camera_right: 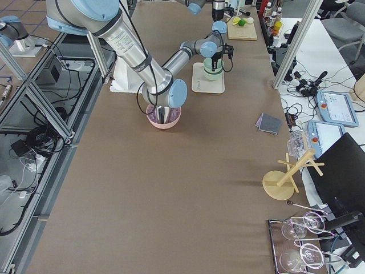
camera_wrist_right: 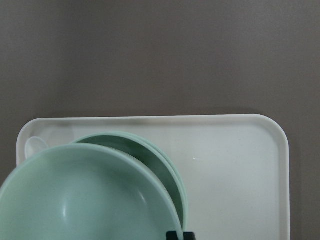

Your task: Stack green bowls together

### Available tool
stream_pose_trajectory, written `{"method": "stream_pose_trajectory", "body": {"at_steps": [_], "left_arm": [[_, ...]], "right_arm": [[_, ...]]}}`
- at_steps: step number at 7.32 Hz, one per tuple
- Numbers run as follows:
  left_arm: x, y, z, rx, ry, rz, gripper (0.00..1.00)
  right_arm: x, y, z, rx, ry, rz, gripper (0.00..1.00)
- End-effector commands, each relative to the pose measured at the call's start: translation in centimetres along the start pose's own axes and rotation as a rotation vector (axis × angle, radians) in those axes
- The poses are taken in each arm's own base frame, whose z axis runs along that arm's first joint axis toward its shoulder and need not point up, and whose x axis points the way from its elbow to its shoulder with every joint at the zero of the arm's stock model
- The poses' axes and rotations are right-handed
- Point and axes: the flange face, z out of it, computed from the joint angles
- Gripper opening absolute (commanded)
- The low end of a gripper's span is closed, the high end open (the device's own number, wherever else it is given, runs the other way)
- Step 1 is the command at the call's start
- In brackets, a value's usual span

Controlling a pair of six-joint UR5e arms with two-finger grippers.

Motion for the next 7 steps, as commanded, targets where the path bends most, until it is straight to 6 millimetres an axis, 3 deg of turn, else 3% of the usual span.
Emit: {"method": "stream_pose_trajectory", "body": {"at_steps": [1,7], "left_arm": [[-0.02,-0.02,0.06,-0.001,-0.001,-0.001,0.98],[-0.14,-0.10,0.23,-0.003,-0.004,-0.003,0.98]], "right_arm": [[-0.12,0.37,0.40,-0.005,0.001,-0.003,0.00],[0.10,0.27,1.21,0.002,0.016,0.003,0.00]]}}
